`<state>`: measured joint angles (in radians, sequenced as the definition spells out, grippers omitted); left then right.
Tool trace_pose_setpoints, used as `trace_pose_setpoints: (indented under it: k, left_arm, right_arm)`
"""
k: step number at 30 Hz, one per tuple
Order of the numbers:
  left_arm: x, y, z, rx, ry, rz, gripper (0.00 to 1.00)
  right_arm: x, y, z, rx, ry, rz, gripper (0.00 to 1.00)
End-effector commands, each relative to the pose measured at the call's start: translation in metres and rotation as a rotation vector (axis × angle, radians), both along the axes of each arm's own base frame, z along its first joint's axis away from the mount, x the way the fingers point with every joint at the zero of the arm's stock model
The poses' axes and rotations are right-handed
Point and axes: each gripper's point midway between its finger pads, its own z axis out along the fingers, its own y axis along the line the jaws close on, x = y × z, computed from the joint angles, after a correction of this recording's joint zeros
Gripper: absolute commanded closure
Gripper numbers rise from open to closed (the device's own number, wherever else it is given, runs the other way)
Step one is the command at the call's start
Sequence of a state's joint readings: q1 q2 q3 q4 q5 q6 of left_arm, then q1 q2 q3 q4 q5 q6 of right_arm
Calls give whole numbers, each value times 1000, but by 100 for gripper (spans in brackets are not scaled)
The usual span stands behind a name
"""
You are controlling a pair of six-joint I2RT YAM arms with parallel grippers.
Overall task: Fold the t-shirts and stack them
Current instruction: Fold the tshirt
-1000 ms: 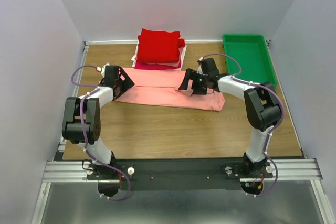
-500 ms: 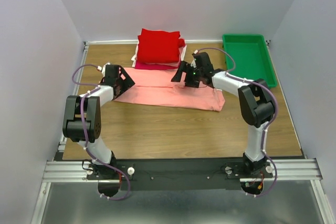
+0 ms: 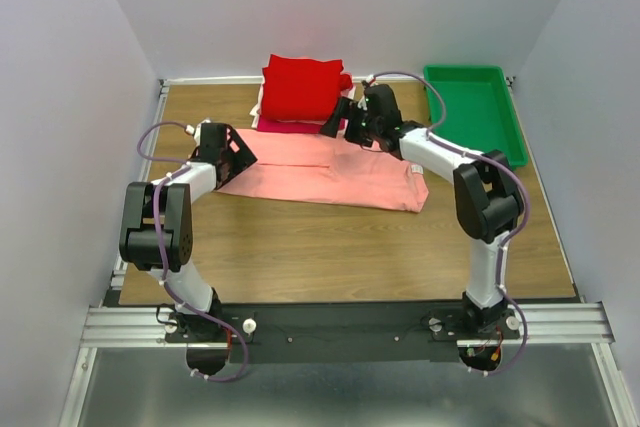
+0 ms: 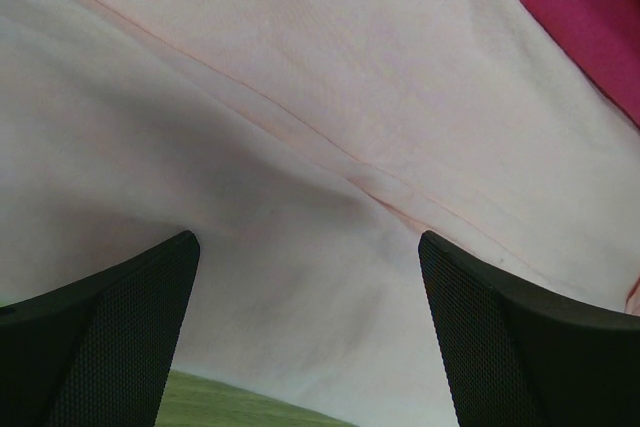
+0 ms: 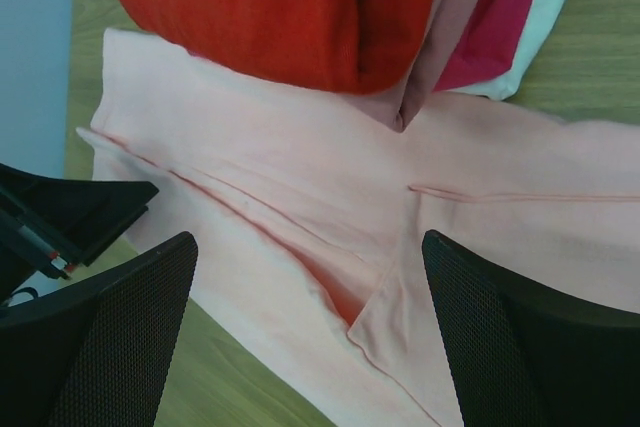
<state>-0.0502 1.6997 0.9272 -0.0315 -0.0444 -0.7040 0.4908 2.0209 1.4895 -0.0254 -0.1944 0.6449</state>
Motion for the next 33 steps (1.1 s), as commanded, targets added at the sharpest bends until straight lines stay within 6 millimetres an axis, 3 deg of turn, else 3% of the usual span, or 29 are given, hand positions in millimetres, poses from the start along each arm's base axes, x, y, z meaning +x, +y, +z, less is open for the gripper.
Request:
trace_pose_setpoints:
  k: [1,3,4,6,7,8,11,14,15,19,25,30,33]
  left_arm:
    - [7,5,16,41,-28,-1,2]
    - [9,5,22,44,-41,-11,2]
    - [13,4,28,44,-55,-15,2]
    - [16,2,31,39,-47,-30,2]
    - [25,0,41,37,-65,-39,2]
    - [29,-3,44,33,-67,-52,2]
    - [46,-10,54,7,-94,-66,2]
    - [62,-13,49,4,-87,-73,2]
    - [64,-15,37,5,-61,-76,2]
    - [64,-24,15,-25,-8,-107,2]
    - [43,-26,-6,1,45,-116,2]
    - [6,-29,-35,10,134,-130,2]
    - [-15,-31,-31,17,132,-114,2]
  right_arm:
    - [-9,-18,29,-48,-88,-29,0]
    - [-23,-34,21,-77,-68,-68,0]
    - [-42,-46,-1,-108,-19,-84,0]
    - [-60,-66,1,-125,-16,-134,0]
    - [-79,-77,-23,-157,35,-142,0]
    - [-87,-81,-18,-149,31,-144,0]
    - [-113,-101,-40,-185,98,-179,0]
    - [-128,-108,-56,-197,146,-191,0]
    - [-133,-112,-65,-215,165,-192,0]
    - [-135,-122,-82,-239,217,-209,0]
    - [-119,-138,-99,-260,266,-253,0]
    - [-92,-146,-107,-282,273,-272,0]
    - [-75,-150,-115,-273,297,-269,0]
